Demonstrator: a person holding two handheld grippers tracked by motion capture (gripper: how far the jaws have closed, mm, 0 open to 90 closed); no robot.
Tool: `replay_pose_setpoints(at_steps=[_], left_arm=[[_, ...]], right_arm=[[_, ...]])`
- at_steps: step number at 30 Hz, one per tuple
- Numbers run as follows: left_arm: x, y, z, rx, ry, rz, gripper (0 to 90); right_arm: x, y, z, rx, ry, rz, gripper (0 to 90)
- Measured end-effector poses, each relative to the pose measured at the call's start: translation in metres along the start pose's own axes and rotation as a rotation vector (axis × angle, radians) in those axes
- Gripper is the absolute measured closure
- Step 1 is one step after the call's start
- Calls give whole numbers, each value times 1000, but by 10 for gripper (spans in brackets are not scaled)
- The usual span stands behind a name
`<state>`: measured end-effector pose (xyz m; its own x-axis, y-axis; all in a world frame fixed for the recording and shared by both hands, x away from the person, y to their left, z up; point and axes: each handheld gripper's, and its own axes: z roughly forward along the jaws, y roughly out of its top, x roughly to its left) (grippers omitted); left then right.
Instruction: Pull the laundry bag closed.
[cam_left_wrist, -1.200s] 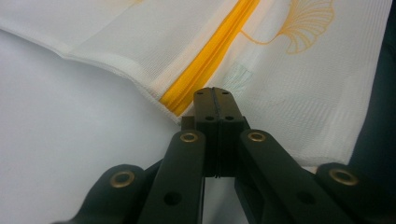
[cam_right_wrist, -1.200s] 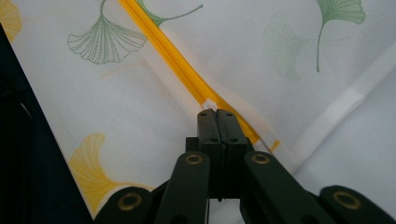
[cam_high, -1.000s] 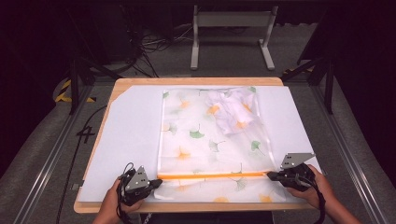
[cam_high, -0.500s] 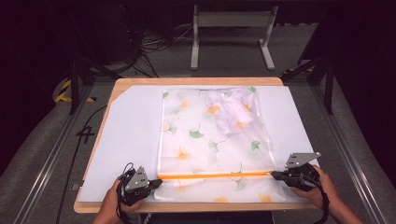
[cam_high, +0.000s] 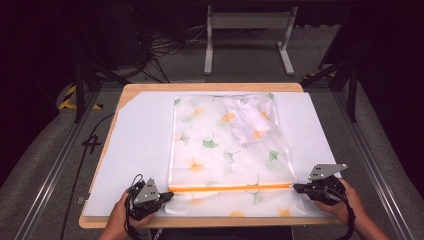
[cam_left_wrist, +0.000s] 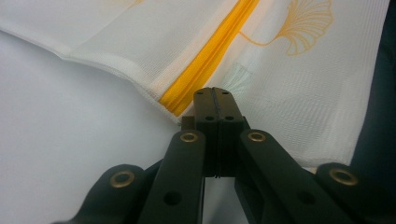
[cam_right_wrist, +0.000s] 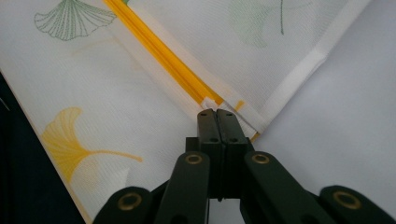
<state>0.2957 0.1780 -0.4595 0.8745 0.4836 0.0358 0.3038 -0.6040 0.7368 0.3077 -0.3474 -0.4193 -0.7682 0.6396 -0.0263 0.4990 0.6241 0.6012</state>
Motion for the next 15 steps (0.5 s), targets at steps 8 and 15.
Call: replay_pose_setpoints(at_steps=[8,15], left_arm=[[0,0,0,0,-2,-1,900],[0,1,-1,8,1,8,900]], right_arm=[[-1,-4,2,-8,5,14,900],[1,-6,2,-21,3,22,900]])
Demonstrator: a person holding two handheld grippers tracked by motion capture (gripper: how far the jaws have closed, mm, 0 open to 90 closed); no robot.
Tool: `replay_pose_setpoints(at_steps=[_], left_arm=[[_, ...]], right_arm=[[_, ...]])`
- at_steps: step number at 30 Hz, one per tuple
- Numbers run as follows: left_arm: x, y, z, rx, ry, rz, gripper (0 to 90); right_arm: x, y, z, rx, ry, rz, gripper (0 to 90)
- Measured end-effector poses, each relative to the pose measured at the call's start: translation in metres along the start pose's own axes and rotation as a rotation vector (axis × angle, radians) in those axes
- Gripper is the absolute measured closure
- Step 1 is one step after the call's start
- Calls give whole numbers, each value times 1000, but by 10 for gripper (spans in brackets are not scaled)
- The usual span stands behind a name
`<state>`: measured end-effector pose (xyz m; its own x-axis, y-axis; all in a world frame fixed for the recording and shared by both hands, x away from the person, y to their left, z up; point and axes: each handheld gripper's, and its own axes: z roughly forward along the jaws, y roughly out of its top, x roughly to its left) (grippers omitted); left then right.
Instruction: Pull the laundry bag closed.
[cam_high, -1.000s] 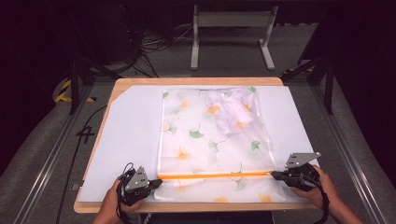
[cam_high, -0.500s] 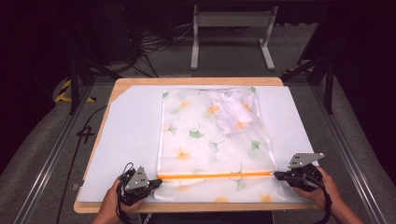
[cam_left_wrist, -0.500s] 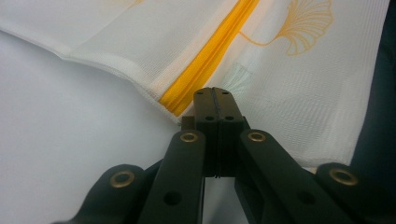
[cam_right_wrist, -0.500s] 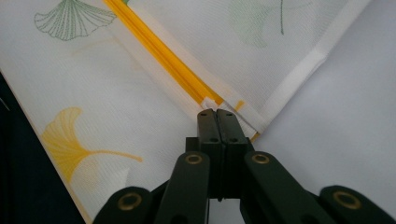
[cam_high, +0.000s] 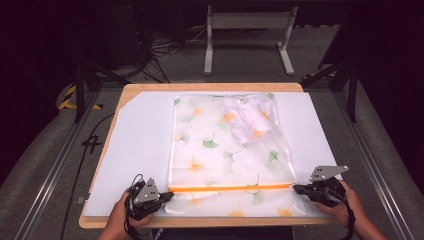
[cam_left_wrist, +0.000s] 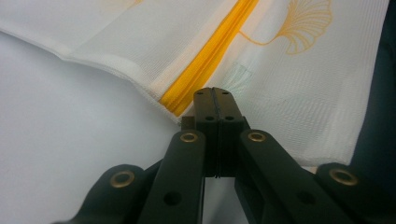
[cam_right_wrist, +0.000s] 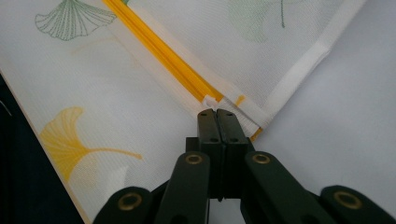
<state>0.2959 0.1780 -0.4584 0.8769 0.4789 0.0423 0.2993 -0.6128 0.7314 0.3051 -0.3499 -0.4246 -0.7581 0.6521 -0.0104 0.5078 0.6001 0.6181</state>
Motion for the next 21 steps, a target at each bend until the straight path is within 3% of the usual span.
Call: replay_pose_setpoints(at_steps=[8,16,21], left_arm=[[1,0,-1,-7,-7,-20,900],[1,0,-4,-2,4,-6,900],[2,1,-9,-29,15,-12,874]], right_arm=[[2,1,-2,-21,-13,2,896],[5,5,-10,-54,-32,-22,864],[4,6,-14,-87,-7,-2,821]])
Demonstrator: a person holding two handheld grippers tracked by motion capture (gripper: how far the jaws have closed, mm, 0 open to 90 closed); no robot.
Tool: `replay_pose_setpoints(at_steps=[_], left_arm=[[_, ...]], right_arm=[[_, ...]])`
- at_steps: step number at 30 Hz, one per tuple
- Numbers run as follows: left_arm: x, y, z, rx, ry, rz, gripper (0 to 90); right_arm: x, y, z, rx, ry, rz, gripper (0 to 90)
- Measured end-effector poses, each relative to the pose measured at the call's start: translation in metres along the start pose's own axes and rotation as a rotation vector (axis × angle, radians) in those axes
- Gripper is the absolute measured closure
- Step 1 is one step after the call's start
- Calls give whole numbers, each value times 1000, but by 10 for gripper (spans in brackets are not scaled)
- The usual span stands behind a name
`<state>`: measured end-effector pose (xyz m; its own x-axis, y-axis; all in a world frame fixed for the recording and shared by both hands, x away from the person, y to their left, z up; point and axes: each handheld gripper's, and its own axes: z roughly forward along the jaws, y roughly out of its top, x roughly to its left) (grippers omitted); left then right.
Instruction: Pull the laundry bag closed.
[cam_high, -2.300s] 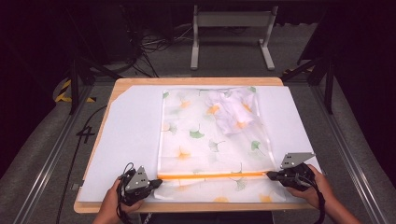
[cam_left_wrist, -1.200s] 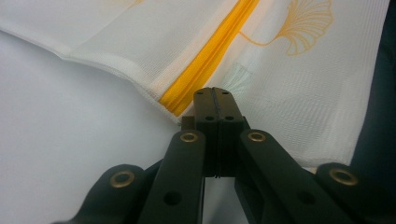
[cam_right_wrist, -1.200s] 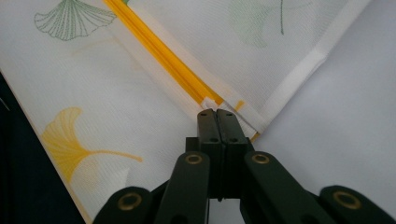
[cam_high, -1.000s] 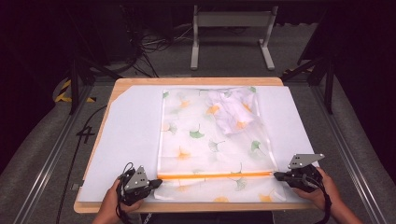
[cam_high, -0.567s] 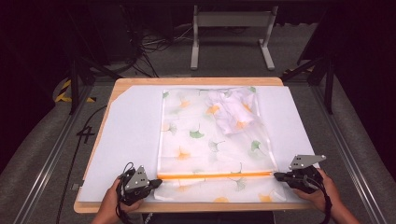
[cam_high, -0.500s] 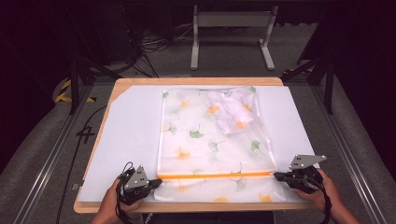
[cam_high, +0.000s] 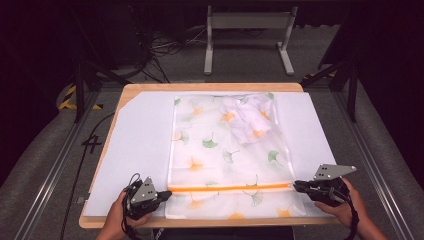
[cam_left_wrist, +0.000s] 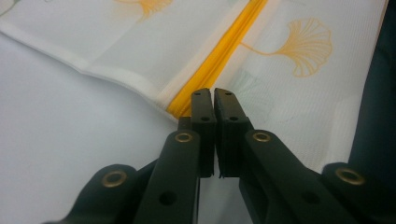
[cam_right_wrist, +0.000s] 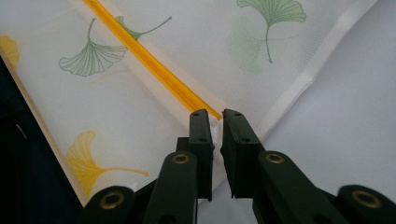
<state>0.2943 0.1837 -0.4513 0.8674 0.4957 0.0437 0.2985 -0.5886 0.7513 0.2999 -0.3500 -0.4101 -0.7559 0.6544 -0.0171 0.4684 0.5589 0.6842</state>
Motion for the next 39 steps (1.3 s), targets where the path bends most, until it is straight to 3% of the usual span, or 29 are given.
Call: replay_pose_setpoints(at_steps=[7,10,14,18,19,20,21,29,39], left_arm=[[3,1,-8,-27,34,5,850],[5,0,-10,-36,52,4,790],[8,0,-15,-45,95,3,686],[11,0,-17,-50,124,-8,524],[12,0,-17,-40,154,-15,524],[15,-1,-16,-31,172,-26,434],[16,-1,-16,-21,178,-27,403],[28,-5,-22,-23,253,-41,244],[46,-20,-35,-72,297,-117,153]], right_arm=[[2,4,1,-23,-19,-18,729],[2,7,3,-48,-8,-26,674],[2,14,5,-63,-24,-45,600],[4,19,6,-78,-65,-80,517],[4,20,6,-84,-95,-105,488],[5,21,6,-96,-129,-132,447],[4,22,6,-109,-137,-133,412],[-10,19,7,-136,-212,-109,276],[-29,3,5,-181,-281,-35,177]])
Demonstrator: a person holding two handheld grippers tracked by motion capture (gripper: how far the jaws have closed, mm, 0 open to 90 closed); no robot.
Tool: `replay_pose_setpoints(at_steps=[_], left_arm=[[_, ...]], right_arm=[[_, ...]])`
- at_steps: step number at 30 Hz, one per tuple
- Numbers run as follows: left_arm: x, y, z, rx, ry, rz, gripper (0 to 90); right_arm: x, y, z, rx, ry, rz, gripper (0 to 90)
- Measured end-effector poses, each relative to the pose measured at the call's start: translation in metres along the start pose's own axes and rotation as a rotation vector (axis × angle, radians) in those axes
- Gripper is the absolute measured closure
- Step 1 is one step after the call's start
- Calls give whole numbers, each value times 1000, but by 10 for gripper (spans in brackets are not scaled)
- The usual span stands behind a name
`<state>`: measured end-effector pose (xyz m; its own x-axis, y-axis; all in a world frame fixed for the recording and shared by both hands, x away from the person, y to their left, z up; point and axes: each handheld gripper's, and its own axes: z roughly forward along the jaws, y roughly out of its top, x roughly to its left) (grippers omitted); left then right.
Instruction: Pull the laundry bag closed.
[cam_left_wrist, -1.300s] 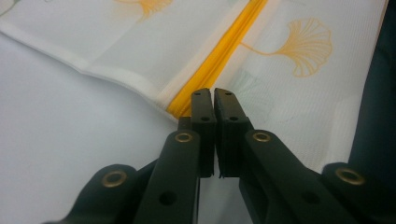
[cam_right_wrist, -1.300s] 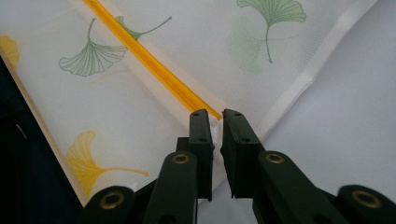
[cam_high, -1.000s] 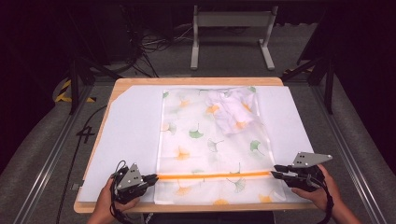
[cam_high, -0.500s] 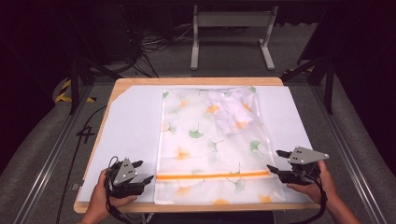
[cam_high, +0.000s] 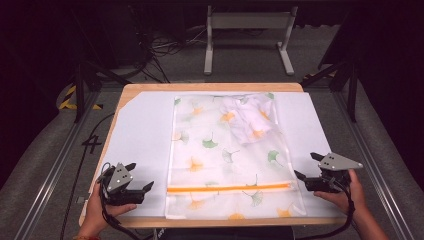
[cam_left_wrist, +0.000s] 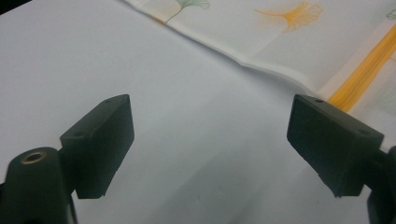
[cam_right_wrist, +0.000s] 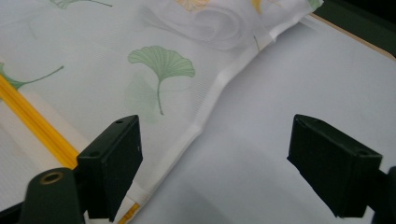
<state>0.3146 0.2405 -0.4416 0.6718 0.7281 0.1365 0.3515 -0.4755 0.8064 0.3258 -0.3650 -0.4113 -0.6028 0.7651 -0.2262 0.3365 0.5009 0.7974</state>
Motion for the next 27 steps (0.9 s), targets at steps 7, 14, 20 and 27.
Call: replay_pose_setpoints(at_steps=[7,14,20,27], left_arm=[[16,-19,-14,-50,20,-77,125],[20,-29,-22,-128,12,-159,112],[19,-30,-19,-161,-8,-191,109],[16,-31,-19,-171,-16,-198,110]], right_arm=[[-12,-12,2,-18,-48,58,149],[-11,-31,2,3,-73,65,142],[-17,-36,-5,-33,-96,141,140],[-20,-39,-7,-51,-79,156,140]])
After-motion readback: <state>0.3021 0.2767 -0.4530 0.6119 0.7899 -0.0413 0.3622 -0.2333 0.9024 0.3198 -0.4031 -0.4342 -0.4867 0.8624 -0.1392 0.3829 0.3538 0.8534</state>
